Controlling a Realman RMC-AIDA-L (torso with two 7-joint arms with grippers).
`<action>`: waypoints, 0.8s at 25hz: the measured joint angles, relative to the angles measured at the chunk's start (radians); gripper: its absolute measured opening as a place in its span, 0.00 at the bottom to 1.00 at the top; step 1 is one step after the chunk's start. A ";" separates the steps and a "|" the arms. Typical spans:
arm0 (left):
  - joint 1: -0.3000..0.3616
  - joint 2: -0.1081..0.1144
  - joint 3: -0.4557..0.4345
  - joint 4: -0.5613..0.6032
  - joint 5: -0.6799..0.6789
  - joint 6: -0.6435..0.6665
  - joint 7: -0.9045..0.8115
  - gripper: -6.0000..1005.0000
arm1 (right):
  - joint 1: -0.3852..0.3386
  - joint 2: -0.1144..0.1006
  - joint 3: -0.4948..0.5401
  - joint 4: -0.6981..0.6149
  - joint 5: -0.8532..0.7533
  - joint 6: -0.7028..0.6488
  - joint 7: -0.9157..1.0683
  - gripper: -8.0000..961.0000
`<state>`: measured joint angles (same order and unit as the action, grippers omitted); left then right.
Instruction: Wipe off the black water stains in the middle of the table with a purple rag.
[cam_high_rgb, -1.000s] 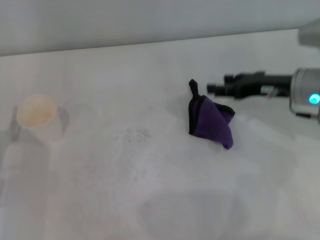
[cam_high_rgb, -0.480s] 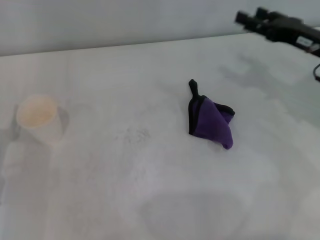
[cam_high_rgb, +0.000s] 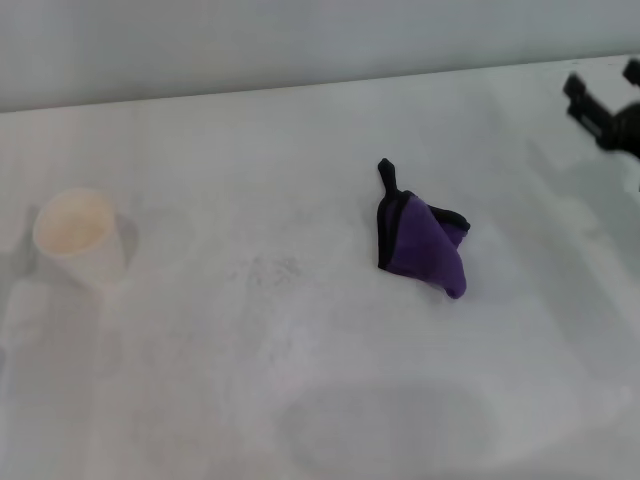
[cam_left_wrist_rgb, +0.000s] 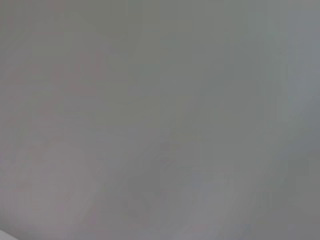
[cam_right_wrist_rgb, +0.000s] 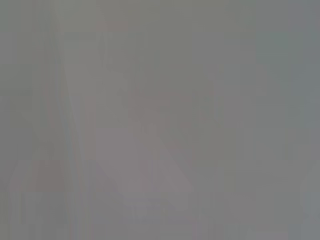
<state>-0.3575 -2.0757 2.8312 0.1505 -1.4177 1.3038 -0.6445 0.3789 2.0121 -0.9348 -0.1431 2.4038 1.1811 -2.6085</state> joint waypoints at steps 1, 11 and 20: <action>0.000 0.000 0.001 0.000 0.001 0.000 0.002 0.88 | 0.004 0.000 0.006 0.031 0.013 -0.001 -0.057 0.91; -0.009 -0.005 0.000 0.001 0.000 -0.065 0.005 0.88 | 0.004 0.002 0.015 0.127 0.024 -0.040 -0.101 0.91; -0.009 -0.005 0.002 0.006 0.002 -0.066 0.002 0.88 | -0.002 0.002 0.045 0.156 0.025 -0.027 -0.078 0.91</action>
<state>-0.3666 -2.0803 2.8335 0.1560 -1.4159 1.2379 -0.6429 0.3774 2.0141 -0.8902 0.0134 2.4287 1.1539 -2.6863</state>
